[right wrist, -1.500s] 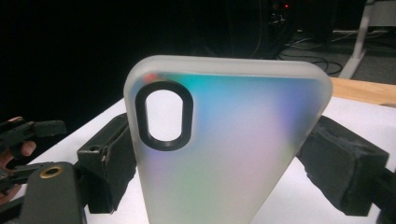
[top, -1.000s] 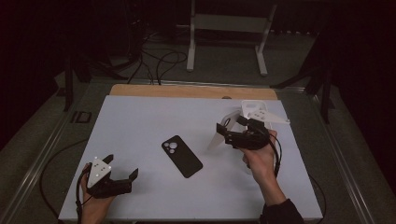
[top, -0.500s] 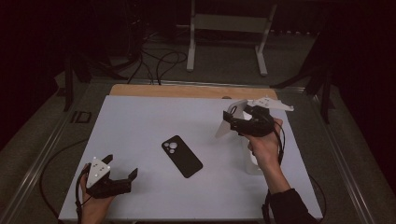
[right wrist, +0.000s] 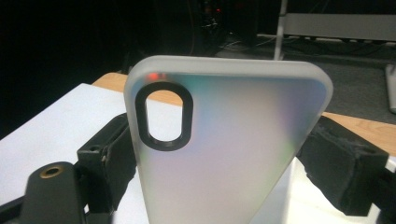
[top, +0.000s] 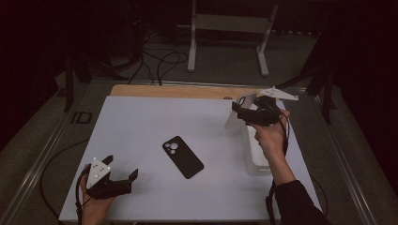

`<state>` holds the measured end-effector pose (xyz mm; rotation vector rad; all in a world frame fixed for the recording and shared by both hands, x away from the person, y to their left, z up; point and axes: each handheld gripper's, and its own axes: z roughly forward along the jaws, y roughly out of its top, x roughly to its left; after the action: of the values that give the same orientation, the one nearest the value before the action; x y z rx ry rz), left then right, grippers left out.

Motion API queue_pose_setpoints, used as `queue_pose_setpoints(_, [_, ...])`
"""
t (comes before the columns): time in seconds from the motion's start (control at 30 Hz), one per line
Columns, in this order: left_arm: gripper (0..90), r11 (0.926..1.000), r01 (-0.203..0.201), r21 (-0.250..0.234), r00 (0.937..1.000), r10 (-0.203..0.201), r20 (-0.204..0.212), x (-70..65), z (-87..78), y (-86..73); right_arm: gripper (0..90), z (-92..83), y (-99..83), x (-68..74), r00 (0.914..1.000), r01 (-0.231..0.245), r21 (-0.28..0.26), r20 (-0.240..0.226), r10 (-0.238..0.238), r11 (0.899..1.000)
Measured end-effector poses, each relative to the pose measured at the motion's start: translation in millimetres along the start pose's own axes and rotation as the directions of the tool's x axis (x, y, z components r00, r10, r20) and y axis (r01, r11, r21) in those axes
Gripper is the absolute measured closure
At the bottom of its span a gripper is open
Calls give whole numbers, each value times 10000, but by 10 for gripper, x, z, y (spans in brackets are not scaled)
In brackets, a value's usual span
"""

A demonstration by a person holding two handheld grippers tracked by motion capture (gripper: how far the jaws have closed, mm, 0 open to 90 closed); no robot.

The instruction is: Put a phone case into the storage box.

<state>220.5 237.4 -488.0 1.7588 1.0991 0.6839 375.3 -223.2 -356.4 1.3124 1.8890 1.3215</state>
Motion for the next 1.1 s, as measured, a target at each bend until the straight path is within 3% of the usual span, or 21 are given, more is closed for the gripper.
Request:
queue_pose_setpoints(0.63, [0,10000,59,-17,10000,-59,22,7,-4,-1,164,111,167,-374,9910,-330,55,1298,320,9994])
queue_pose_setpoints(1.1, [0,9999,112,-33,9999,-112,59,13,-2,-3,163,263,161,-648,9656,-652,399,2546,529,9971])
